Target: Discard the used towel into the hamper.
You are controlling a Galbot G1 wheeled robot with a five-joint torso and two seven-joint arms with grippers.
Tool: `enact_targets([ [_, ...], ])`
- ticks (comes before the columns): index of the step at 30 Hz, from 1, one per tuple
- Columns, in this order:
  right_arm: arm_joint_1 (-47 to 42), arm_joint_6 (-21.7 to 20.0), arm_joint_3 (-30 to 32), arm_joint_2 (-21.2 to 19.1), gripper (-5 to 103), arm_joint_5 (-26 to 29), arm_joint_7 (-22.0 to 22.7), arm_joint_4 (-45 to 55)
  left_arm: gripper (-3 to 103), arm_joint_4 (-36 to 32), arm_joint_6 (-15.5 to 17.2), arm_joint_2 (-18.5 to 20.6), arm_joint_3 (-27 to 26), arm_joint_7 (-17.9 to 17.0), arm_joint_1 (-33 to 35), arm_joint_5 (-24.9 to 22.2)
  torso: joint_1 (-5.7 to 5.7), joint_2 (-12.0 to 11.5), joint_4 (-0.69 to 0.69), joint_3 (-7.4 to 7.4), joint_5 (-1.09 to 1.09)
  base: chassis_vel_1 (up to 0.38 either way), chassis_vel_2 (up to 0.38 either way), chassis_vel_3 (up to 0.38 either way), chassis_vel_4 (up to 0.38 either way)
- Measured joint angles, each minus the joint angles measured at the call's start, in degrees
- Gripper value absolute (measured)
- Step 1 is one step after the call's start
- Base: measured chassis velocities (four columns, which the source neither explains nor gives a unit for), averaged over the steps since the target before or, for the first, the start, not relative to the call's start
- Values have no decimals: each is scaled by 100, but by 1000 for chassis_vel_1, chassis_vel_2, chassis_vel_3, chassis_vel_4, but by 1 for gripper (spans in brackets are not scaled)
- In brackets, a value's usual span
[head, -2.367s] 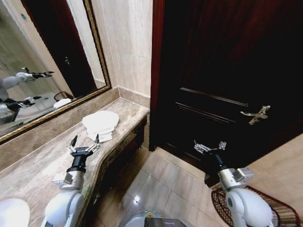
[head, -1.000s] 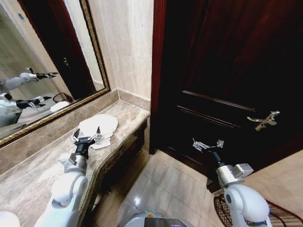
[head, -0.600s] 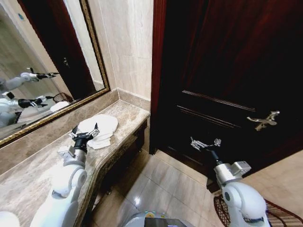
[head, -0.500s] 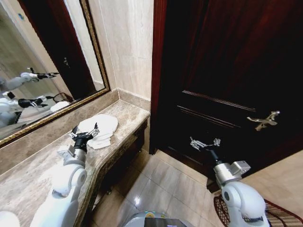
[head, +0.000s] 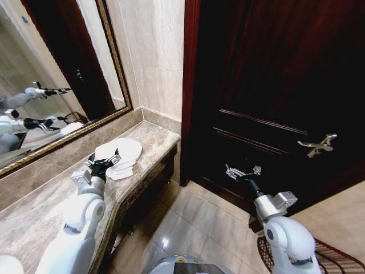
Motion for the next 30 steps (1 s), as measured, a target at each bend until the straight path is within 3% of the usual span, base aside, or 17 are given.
enact_targets([
  [14,157,65,-23,-172,100,-223,118,-234,100,127,363,222,140,-190,-265,-394,0,0,0,0,1,0,0,0,0],
  [18,151,66,2,-266,100,-211,127,-250,100,128,550,284,237,-469,-346,-552,0,0,0,0,0,0,0,0,0],
  [21,153,67,8,-408,100,-200,136,-295,100,145,736,373,365,-878,-490,-785,0,0,0,0,0,0,0,0,0],
  [25,153,71,-8,-445,100,-200,139,-321,100,186,825,483,426,-1069,-609,-939,0,0,0,0,0,0,0,0,0],
  [30,140,76,-14,-444,100,-202,139,-329,100,-14,828,503,403,-1113,-574,-807,0,0,-1,0,0,0,0,0,0],
])
